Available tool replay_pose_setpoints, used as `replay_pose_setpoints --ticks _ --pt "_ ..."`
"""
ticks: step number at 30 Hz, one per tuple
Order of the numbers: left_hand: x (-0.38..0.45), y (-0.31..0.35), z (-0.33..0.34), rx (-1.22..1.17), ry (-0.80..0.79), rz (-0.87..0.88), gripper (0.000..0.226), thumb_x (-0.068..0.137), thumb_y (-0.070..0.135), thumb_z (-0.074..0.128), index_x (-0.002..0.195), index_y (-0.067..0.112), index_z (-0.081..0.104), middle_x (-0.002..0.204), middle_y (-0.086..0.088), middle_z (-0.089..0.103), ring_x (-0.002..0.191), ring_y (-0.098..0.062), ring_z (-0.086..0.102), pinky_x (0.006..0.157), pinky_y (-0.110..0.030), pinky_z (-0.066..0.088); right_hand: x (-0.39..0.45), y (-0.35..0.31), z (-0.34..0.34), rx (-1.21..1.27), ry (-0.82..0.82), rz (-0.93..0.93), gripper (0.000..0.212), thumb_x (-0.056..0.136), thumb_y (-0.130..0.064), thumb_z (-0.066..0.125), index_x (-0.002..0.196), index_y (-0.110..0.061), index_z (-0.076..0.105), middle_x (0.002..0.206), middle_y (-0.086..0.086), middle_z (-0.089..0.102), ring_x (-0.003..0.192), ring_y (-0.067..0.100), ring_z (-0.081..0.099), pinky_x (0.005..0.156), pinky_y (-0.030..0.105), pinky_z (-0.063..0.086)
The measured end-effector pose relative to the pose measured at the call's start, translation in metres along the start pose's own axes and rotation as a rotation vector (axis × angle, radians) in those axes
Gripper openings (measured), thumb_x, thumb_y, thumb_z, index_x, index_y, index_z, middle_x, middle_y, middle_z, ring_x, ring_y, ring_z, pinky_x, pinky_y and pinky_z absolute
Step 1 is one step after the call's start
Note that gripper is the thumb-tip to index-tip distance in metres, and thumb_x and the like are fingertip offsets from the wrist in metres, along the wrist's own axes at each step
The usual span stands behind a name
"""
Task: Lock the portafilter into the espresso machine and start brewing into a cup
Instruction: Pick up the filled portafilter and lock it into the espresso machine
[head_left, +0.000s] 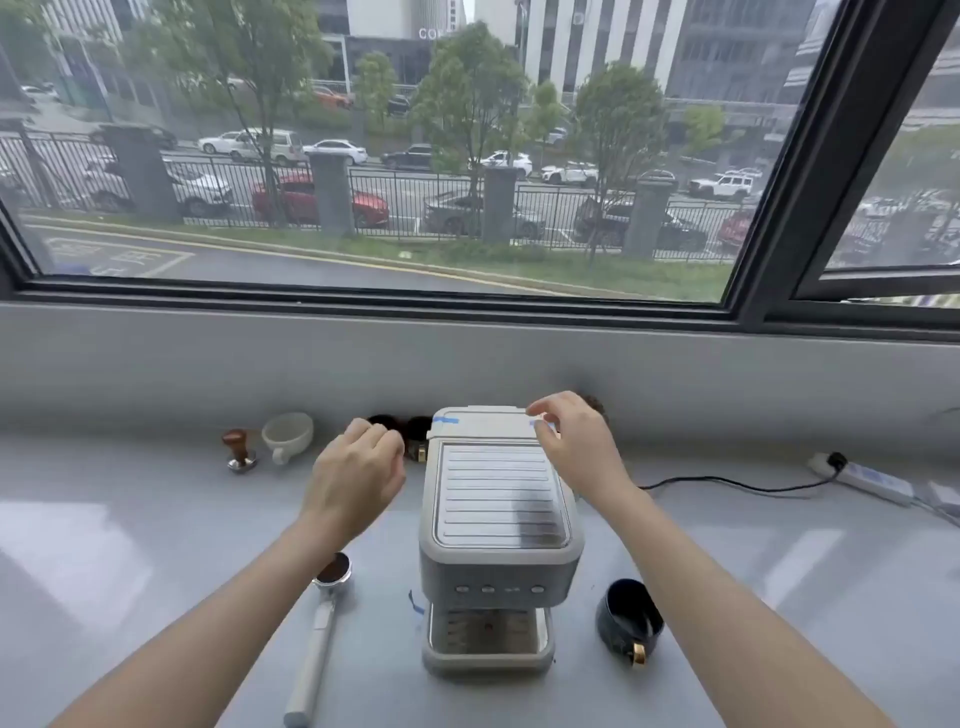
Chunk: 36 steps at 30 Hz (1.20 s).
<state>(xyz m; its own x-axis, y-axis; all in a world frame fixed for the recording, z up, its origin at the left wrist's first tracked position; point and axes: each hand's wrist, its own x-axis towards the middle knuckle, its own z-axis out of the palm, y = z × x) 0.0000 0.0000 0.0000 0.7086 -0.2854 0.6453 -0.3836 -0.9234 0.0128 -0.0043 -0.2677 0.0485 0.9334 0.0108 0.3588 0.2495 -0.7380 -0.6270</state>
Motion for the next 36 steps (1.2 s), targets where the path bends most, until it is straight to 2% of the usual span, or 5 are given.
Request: replay_pose_setpoints --ticks 12,21,24,30,36 --pt "-0.183 -0.028 0.092 0.152 -0.628 -0.271 0.021 0.051 -0.002 0.057 0.070 0.008 0.058 0.062 -0.006 0.053 0.052 -0.026 0.051 0.040 -0.026 0.020 -0.031 0.045 0.057 -0.216 -0.145 0.019 0.032 0.094 -0.015 0.045 0.123 -0.012 0.059 0.136 0.003 0.055 0.127 0.020 0.047 0.105 0.028 0.033" --pt "-0.231 -0.025 0.104 0.068 -0.840 -0.631 0.036 0.059 -0.002 0.072 0.086 0.003 0.050 0.070 -0.009 0.056 0.053 -0.026 0.058 0.035 -0.027 0.030 -0.034 0.047 0.063 -0.174 -0.143 0.044 0.034 0.096 -0.017 0.042 0.127 -0.013 0.056 0.141 0.002 0.049 0.130 0.020 0.042 0.106 0.026 0.029" --pt "-0.229 -0.022 0.108 0.037 -0.871 -0.825 0.016 0.088 0.013 0.044 0.103 0.007 0.040 0.097 -0.007 0.056 0.086 -0.026 0.062 0.060 -0.033 0.043 -0.033 0.043 0.063 -0.131 -0.166 0.151 0.037 0.097 -0.017 0.035 0.131 -0.021 0.051 0.146 -0.006 0.041 0.131 0.019 0.038 0.102 0.035 0.035" --pt "-0.230 -0.024 0.099 -0.172 -0.776 -0.976 0.005 0.087 0.006 0.038 0.084 0.006 0.034 0.068 -0.007 0.052 0.063 -0.031 0.053 0.052 -0.034 0.036 -0.040 0.036 0.064 -0.197 -0.142 0.242 0.040 0.100 -0.027 0.028 0.135 -0.034 0.044 0.157 -0.006 0.025 0.145 0.014 0.018 0.104 0.041 0.036" --pt "-0.230 -0.003 0.064 -0.150 -0.722 -0.815 0.007 0.083 0.020 0.046 0.081 0.017 0.041 0.062 -0.002 0.057 0.057 -0.026 0.055 0.047 -0.031 0.033 -0.045 0.034 0.061 -0.201 -0.160 0.233 0.040 0.102 -0.033 0.025 0.138 -0.036 0.041 0.160 -0.002 0.018 0.148 0.016 0.010 0.107 0.040 0.034"
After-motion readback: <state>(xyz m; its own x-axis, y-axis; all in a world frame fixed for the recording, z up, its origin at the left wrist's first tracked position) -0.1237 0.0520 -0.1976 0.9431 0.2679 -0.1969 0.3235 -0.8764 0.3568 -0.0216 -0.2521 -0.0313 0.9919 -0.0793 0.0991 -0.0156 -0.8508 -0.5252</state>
